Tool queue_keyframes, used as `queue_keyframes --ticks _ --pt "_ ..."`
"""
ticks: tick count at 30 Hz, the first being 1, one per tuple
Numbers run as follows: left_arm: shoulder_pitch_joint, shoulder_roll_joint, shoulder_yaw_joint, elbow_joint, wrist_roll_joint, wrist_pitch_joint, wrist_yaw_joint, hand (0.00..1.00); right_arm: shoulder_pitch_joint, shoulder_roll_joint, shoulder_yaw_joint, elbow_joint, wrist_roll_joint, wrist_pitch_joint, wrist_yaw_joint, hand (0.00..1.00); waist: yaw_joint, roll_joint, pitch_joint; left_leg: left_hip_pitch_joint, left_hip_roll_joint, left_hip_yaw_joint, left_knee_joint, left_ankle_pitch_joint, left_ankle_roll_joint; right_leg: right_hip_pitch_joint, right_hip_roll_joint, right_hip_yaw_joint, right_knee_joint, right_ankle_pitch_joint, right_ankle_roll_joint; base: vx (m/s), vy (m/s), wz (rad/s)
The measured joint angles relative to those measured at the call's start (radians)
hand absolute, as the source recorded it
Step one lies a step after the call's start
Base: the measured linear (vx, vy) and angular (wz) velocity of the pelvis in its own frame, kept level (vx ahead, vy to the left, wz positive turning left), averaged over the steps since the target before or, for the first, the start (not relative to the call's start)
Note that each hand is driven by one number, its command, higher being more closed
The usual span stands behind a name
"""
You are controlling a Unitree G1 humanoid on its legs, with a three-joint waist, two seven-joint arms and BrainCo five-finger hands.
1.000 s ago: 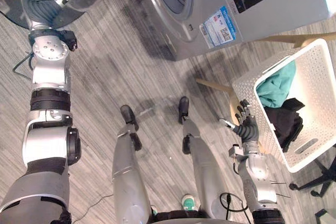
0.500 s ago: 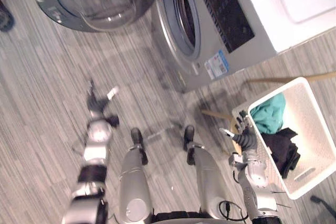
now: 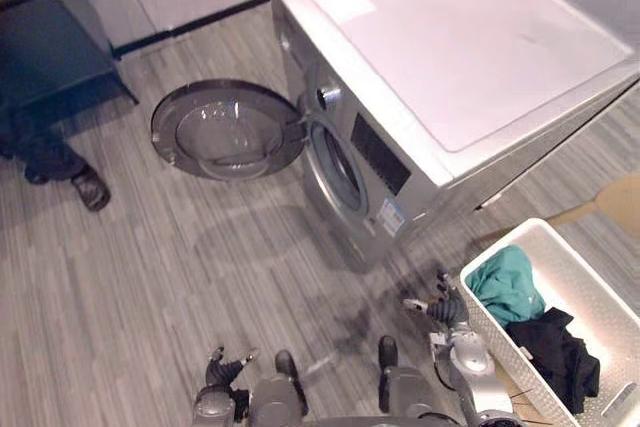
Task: Pick up the laundry basket with both hands and put the clothes into the washing machine.
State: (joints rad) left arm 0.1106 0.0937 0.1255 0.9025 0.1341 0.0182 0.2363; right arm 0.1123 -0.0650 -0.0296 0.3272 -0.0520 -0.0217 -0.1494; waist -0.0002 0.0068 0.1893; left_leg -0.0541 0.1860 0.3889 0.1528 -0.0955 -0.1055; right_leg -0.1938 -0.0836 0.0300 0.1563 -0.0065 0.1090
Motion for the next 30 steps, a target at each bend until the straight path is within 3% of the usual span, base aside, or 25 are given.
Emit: queue_keyframes --ticks 2,4,5,6,7,8,9,10,12,13,14,15,16,17,19,21,23,24,25,27,30 --pt "0.006 0.005 0.001 0.024 0.027 0.001 -0.006 0.00 -0.012 -0.001 0.012 -0.040 -0.005 -0.005 0.001 0.00 -0.002 -0.006 -0.012 0.050 0.006 0.084 -0.023 -0.001 -0.001 0.004 0.019 0.043 -0.033 0.045 -0.005 0.00 0.037 -1.18" --pt "0.009 0.008 0.002 0.042 0.039 0.001 -0.019 0.00 -0.026 -0.005 0.032 -0.067 -0.024 -0.008 0.000 0.00 -0.005 -0.006 -0.013 0.082 0.014 0.152 -0.036 -0.001 -0.001 -0.002 0.035 -0.010 -0.067 0.102 -0.034 -0.04 -0.005 -1.28" --pt "0.014 0.010 0.004 0.044 0.048 0.006 -0.020 0.00 -0.034 -0.003 0.045 -0.098 -0.034 -0.008 0.002 0.00 -0.012 -0.011 -0.015 0.100 0.028 0.213 -0.039 -0.005 -0.002 -0.008 0.027 -0.154 -0.104 0.094 -0.110 -0.08 -0.028 -1.29" --pt "0.017 0.004 0.003 0.044 0.062 0.011 -0.022 0.00 -0.035 -0.007 0.043 -0.118 -0.035 -0.014 0.002 0.00 -0.018 0.001 -0.012 0.120 0.036 0.268 -0.043 -0.016 -0.006 -0.003 -0.007 -0.344 -0.087 0.041 -0.178 -0.09 -0.008 -1.38" --pt "0.023 0.004 0.003 0.045 0.069 0.015 -0.023 0.00 -0.037 -0.007 0.044 -0.119 -0.035 -0.016 0.002 0.00 -0.013 0.006 -0.014 0.135 0.047 0.298 -0.047 -0.023 -0.005 0.006 -0.027 -0.450 -0.067 0.024 -0.202 -0.08 -0.036 -1.59" --pt "0.029 0.006 0.002 0.057 0.076 0.018 -0.026 0.00 -0.040 -0.002 0.044 -0.122 -0.035 -0.018 0.002 0.00 -0.010 0.008 -0.013 0.161 0.059 0.360 -0.047 -0.029 -0.014 -0.002 -0.083 -0.600 -0.008 0.020 -0.205 -0.04 -0.055 -1.57" --pt "0.028 0.010 -0.003 0.077 0.079 0.022 -0.037 0.00 -0.028 -0.003 0.039 -0.149 -0.035 -0.021 -0.001 0.00 -0.015 -0.015 -0.021 0.179 0.053 0.403 -0.029 -0.046 -0.034 -0.014 -0.121 -0.667 0.052 0.019 -0.189 -0.01 -0.087 -1.40" --pt "0.027 0.013 -0.006 0.079 0.079 0.022 -0.040 0.00 -0.018 -0.005 0.036 -0.167 -0.035 -0.023 -0.002 0.00 -0.016 -0.018 -0.021 0.187 0.056 0.417 -0.019 -0.053 -0.042 -0.023 -0.122 -0.657 0.068 0.024 -0.182 0.03 -0.119 -1.03" --pt "0.026 0.002 -0.006 0.080 0.099 0.022 -0.041 0.00 0.018 -0.032 0.037 -0.234 -0.035 -0.037 -0.003 0.00 -0.044 0.007 -0.020 0.202 0.098 0.459 0.030 -0.103 -0.088 -0.042 -0.091 -0.619 0.097 0.011 -0.154 0.07 -0.146 -0.94" --pt "0.031 -0.023 -0.006 0.081 0.107 0.022 -0.041 0.00 0.038 -0.057 0.043 -0.266 -0.035 -0.044 -0.003 0.00 -0.043 0.041 -0.023 0.213 0.154 0.511 0.081 -0.125 -0.127 -0.050 -0.058 -0.600 0.119 -0.009 -0.169 0.14 -0.142 -1.14" --pt "0.043 -0.033 -0.005 0.080 0.110 0.018 -0.041 0.00 0.047 -0.072 0.049 -0.282 -0.036 -0.051 -0.004 0.00 -0.040 0.058 -0.026 0.217 0.196 0.521 0.191 -0.140 -0.127 -0.061 -0.054 -0.586 0.187 -0.060 -0.165 0.19 -0.129 -1.16" --pt "0.043 -0.027 -0.005 0.079 0.111 0.014 -0.041 0.00 0.044 -0.072 0.049 -0.277 -0.037 -0.052 -0.006 0.00 -0.035 0.056 -0.024 0.204 0.234 0.484 0.302 -0.141 -0.116 -0.075 -0.055 -0.555 0.214 -0.088 -0.167 0.20 -0.178 -1.33" --pt "0.043 -0.011 -0.011 0.078 0.102 0.012 -0.040 0.00 0.032 -0.076 0.043 -0.274 -0.037 -0.047 -0.015 0.00 -0.018 0.056 -0.023 0.085 0.283 0.279 0.543 -0.080 0.028 -0.072 -0.024 -0.486 0.197 -0.100 -0.172 0.15 -0.134 -1.23" --pt "0.042 -0.014 -0.014 0.077 0.098 0.011 -0.040 0.00 0.025 -0.080 0.042 -0.276 -0.038 -0.049 -0.023 0.00 -0.013 0.052 -0.017 0.029 0.271 0.186 0.603 -0.093 0.019 -0.068 -0.016 -0.469 0.177 -0.096 -0.179 0.14 -0.106 -1.29" --pt "0.042 -0.015 -0.028 0.077 0.073 -0.006 -0.040 0.00 0.006 -0.095 0.025 -0.273 -0.047 -0.045 -0.031 0.00 -0.010 0.069 0.006 -0.096 0.171 -0.057 0.645 -0.182 0.000 -0.028 0.000 -0.408 0.128 -0.086 -0.194 0.21 0.002 -0.96" --pt "0.046 -0.014 -0.046 0.076 0.055 -0.010 -0.039 0.00 0.024 -0.101 0.014 -0.273 -0.078 -0.043 -0.031 0.00 0.013 0.066 0.008 -0.131 0.084 -0.195 0.518 -0.196 -0.003 0.008 0.015 -0.356 0.115 -0.086 -0.194 0.26 0.037 -0.92" --pt "0.046 -0.012 -0.044 0.066 0.052 -0.012 -0.039 0.00 0.016 -0.109 0.004 -0.270 -0.106 -0.042 -0.045 0.00 0.021 0.062 0.013 -0.156 0.002 -0.353 0.272 -0.187 -0.014 0.033 0.035 -0.295 0.101 -0.082 -0.171 0.29 0.110 -1.11" --pt "0.047 -0.015 -0.044 0.066 0.048 -0.012 -0.040 0.00 0.008 -0.112 0.000 -0.262 -0.123 -0.041 -0.051 0.00 0.025 0.069 0.010 -0.149 -0.014 -0.380 0.171 -0.092 -0.037 0.037 0.050 -0.259 0.101 -0.077 -0.149 0.24 0.134 -1.15" --pt "0.049 -0.017 -0.044 0.066 0.044 -0.012 -0.040 0.00 0.007 -0.116 -0.001 -0.261 -0.128 -0.039 -0.052 0.00 0.029 0.072 0.009 -0.137 -0.016 -0.381 0.158 -0.022 -0.023 0.042 0.060 -0.239 0.098 -0.077 -0.139 0.20 0.108 -0.90" --pt "0.039 0.001 -0.044 0.066 0.034 -0.006 -0.040 0.00 0.014 -0.120 -0.014 -0.259 -0.152 -0.038 -0.057 0.00 0.011 0.050 0.015 -0.103 -0.040 -0.361 0.135 -0.033 -0.006 0.088 0.045 -0.219 0.032 -0.057 -0.103 0.24 0.121 -0.29" --pt "0.024 0.007 -0.048 0.050 0.034 -0.005 -0.041 0.00 0.014 -0.143 -0.048 -0.255 -0.156 -0.037 -0.061 0.00 0.016 0.039 0.020 -0.072 -0.080 -0.360 0.100 -0.027 0.003 0.133 0.008 -0.221 -0.027 -0.038 -0.072 0.24 0.185 0.16"
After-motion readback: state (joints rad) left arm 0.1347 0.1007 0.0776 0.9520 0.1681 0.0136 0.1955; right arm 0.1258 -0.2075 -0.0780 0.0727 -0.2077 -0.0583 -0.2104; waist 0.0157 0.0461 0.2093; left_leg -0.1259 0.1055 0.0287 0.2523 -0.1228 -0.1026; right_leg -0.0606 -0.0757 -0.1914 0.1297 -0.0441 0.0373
